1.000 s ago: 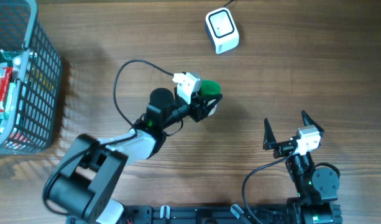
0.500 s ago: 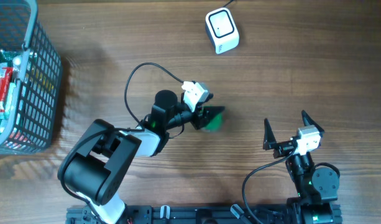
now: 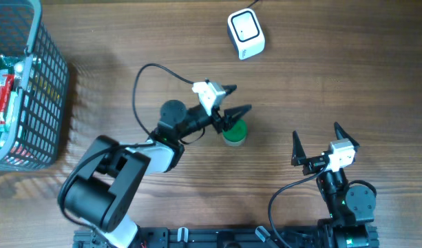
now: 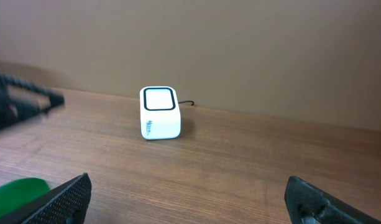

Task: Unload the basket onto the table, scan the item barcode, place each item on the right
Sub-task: 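Hold the jar under the scanner window with the left gripper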

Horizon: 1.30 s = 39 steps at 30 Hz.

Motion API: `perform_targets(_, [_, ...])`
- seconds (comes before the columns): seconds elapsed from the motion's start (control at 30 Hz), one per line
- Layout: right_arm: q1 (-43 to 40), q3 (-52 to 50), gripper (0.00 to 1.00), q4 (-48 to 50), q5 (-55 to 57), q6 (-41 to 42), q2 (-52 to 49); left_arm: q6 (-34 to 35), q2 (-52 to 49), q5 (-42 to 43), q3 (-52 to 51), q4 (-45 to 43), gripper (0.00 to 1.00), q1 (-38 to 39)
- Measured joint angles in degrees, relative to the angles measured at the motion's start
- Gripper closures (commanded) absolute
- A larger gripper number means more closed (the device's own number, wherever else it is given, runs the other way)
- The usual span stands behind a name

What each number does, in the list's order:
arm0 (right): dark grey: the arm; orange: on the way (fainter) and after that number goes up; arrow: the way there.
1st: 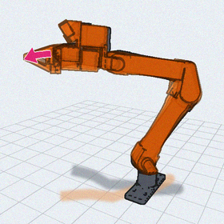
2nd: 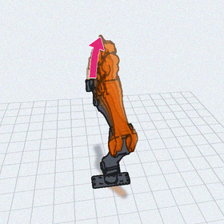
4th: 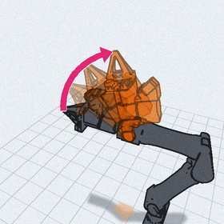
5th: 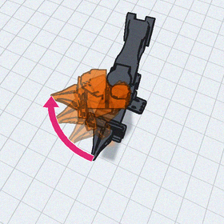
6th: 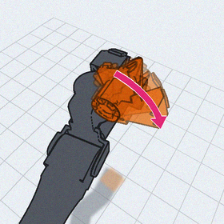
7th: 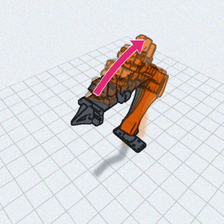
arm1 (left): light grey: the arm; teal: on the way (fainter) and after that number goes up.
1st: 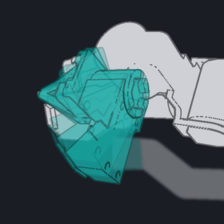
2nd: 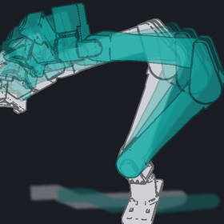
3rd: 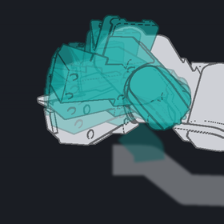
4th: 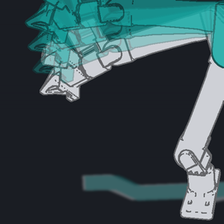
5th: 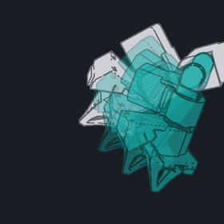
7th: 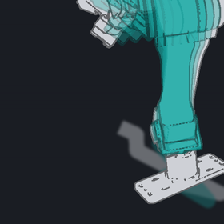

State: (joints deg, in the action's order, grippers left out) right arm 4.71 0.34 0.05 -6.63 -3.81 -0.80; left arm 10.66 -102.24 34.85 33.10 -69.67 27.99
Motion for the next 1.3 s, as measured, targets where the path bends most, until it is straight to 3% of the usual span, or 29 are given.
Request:
perform_targets(0.3, [0.0, 0.0, 0.00, 0.0, 0.0, 0.0, 0.0, 16.3, 11.1, 0.0, 0.1, 11.3, 0.27, -6.5])
perform_targets(0.6, [0.0, 0.0, 0.00, 0.0, 0.0, 0.0, 0.0, 21.4, 22.7, -3.5, 10.0, 57.9, 0.27, -12.1])
perform_targets(0.73, [0.0, 0.0, 0.00, 0.0, 0.0, 0.0, 0.0, 18.3, 23.3, -7.6, 21.5, 80.7, 0.27, -12.3])
perform_targets(0.77, [0.0, 0.0, 0.00, 0.0, 0.0, 0.0, 0.0, 16.5, 23.3, -10.7, 25.9, 89.9, 0.27, -11.9])
perform_targets(0.9, [0.0, 0.0, 0.00, 0.0, 0.0, 0.0, 0.0, 10.5, 23.4, -20.5, 36.9, 105.0, 0.23, -10.0])
perform_targets(1.13, [0.0, 0.0, 0.00, 0.0, 0.0, 0.0, 0.0, 3.5, 23.7, -32.0, 44.2, 110.8, 0.20, -2.4])
perform_targets(1.17, [0.0, 0.0, 0.00, 0.0, 0.0, 0.0, 0.0, 3.3, 23.3, -33.3, 44.2, 111.9, 0.00, -1.0])
perform_targets(1.3, [0.0, 0.0, 0.00, 0.0, 0.0, 0.0, 0.0, 3.4, 19.1, -35.5, 44.2, 113.4, 0.00, 3.3])
